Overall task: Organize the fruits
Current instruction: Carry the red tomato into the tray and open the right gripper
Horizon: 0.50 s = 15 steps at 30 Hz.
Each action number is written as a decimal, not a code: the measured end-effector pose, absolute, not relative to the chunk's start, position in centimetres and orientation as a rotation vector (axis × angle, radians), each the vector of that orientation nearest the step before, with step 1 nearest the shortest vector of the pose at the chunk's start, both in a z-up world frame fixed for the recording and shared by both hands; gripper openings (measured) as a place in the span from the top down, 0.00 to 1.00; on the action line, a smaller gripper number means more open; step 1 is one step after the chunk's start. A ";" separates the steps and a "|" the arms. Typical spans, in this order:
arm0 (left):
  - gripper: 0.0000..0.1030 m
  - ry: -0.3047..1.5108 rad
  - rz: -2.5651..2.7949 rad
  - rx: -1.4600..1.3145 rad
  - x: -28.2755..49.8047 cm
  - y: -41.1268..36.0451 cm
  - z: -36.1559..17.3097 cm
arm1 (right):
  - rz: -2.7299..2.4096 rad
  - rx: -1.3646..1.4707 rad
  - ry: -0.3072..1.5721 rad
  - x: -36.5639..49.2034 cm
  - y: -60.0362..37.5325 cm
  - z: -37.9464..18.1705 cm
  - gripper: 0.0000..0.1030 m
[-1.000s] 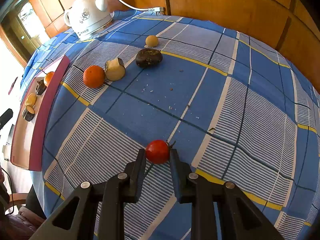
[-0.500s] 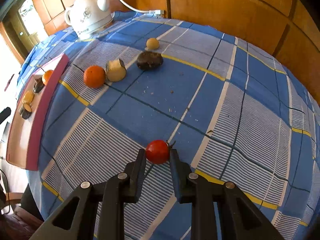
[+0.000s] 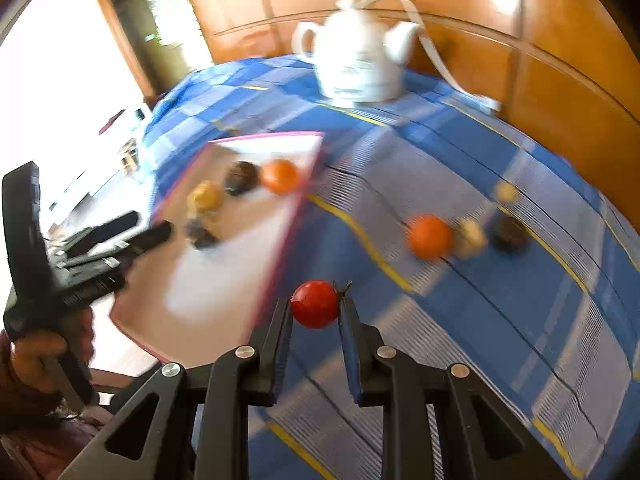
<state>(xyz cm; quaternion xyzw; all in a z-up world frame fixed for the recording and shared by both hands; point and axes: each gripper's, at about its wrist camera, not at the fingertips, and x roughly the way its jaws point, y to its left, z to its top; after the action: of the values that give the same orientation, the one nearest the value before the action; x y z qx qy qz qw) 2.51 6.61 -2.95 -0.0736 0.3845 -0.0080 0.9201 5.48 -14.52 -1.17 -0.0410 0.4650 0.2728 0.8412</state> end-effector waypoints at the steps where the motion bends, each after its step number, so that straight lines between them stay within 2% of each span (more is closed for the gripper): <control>1: 0.23 0.794 -0.018 -0.156 2.5 6.8 -3.0 | 0.591 -0.095 0.979 5.8 -13.5 -1.1 0.77; 15: 0.23 0.811 -0.026 -0.180 2.5 7.6 -3.8 | 0.597 -0.104 0.999 10.4 -6.9 -3.1 0.75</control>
<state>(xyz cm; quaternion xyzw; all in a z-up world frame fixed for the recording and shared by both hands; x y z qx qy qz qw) 2.46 7.56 -3.81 -0.0875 0.3941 -0.0129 0.9148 10.42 -6.88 -3.08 -0.0491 0.4718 0.2818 0.8340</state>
